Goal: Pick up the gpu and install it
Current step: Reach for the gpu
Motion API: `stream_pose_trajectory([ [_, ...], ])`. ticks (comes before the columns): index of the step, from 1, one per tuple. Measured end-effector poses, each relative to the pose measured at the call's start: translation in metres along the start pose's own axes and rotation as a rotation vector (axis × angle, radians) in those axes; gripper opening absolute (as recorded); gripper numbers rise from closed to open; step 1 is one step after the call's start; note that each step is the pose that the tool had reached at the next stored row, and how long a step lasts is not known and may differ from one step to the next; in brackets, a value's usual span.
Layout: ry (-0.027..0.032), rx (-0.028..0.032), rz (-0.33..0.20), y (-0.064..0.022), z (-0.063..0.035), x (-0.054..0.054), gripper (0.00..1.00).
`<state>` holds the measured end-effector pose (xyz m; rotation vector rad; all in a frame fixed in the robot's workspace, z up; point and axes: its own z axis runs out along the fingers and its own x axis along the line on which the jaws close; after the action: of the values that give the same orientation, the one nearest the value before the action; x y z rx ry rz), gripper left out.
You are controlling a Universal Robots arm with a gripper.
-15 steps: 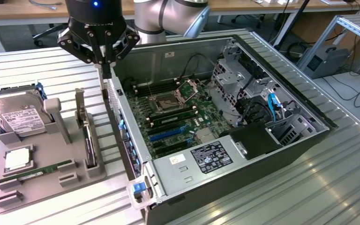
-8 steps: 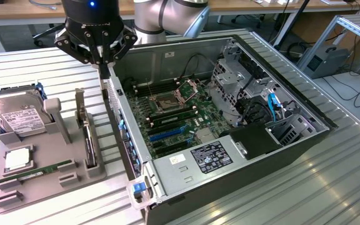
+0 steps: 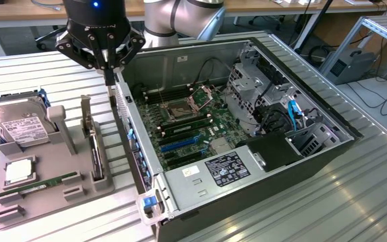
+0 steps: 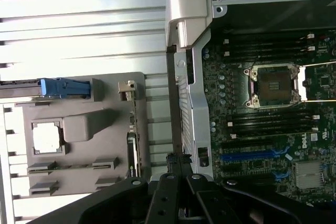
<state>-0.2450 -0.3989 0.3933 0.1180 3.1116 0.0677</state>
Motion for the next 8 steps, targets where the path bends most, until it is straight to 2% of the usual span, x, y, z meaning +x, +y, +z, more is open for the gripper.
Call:
stream_pose_trajectory([
  [8,0.0001,0.0001,0.0,-0.0003,-0.0002,0.004,0.11],
])
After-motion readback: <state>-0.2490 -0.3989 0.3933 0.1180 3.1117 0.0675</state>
